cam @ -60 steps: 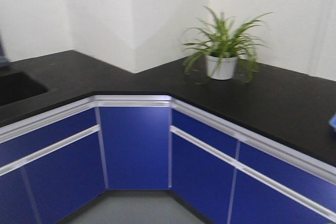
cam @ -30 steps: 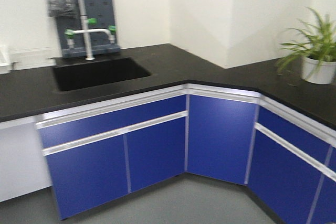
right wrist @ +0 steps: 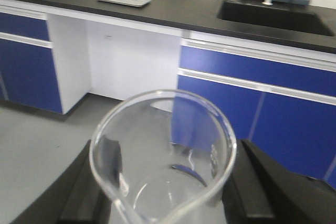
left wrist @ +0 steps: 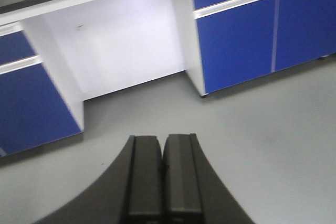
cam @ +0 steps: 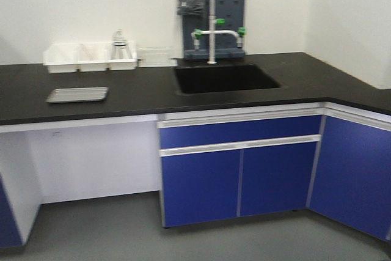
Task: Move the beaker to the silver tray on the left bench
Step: 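Turn the base toward the bench with the silver tray, holding beaker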
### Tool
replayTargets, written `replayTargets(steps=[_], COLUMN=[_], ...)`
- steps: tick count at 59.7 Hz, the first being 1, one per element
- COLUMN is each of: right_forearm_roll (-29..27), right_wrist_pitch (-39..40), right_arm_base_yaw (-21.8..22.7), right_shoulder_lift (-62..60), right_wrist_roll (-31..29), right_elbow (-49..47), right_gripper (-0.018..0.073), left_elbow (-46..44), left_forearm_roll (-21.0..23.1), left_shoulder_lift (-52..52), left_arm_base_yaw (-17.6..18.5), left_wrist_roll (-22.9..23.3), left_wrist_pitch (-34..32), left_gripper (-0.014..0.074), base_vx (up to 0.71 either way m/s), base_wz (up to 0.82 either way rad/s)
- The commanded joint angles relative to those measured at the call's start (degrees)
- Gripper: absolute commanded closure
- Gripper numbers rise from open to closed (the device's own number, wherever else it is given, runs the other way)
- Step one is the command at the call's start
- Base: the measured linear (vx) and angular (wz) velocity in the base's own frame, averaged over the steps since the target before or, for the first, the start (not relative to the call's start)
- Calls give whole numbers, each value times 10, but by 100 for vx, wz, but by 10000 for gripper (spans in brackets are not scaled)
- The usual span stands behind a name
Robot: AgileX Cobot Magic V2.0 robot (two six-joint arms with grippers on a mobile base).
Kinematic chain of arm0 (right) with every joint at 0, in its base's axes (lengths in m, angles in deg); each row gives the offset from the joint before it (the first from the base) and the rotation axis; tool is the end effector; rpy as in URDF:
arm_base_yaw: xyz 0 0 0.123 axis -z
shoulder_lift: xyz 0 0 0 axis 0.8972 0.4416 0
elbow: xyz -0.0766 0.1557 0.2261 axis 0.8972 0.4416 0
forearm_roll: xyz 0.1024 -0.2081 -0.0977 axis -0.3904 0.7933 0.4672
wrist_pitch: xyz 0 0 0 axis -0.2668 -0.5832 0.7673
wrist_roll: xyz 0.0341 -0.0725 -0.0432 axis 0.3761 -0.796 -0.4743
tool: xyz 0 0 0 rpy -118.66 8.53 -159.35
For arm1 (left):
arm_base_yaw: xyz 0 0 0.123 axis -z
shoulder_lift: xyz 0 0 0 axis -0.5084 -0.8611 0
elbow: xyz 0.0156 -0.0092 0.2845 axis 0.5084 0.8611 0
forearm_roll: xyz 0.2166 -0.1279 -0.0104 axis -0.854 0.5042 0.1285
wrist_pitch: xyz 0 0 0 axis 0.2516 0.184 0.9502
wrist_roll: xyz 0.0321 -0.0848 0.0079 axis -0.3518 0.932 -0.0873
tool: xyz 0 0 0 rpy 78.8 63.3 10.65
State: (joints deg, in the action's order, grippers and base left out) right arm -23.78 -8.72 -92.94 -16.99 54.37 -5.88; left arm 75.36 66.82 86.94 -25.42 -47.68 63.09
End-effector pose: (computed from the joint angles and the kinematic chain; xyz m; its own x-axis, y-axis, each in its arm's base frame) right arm 0.0987 0.0446 0.2685 -0.1839 -0.1289 -0.9745 -0.4042 0.9136 -0.0446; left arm 0.0519 -0.0007 0.1682 -0.3013 0.1574 -0.9404 0.0882 0.9866 0.1369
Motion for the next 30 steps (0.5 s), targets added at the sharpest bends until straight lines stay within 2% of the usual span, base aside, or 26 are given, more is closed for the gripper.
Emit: replayTargets(steps=[1,30], right_forearm_roll=[9,9], right_wrist_pitch=[36,36], right_arm_base_yaw=[2,2], right_shoulder_lift=[2,2], right_wrist_roll=[-2,-2], right_elbow=[-17,-17], right_gripper=[570,570], left_elbow=[11,11], left_forearm_roll=[1,1], left_shoulder_lift=[4,4], left_arm_base_yaw=[3,3], left_wrist_roll=[1,1], left_wrist_pitch=[-47,-47], left_gripper=[595,595], base_vx=[-5,4], base_wz=[55,52])
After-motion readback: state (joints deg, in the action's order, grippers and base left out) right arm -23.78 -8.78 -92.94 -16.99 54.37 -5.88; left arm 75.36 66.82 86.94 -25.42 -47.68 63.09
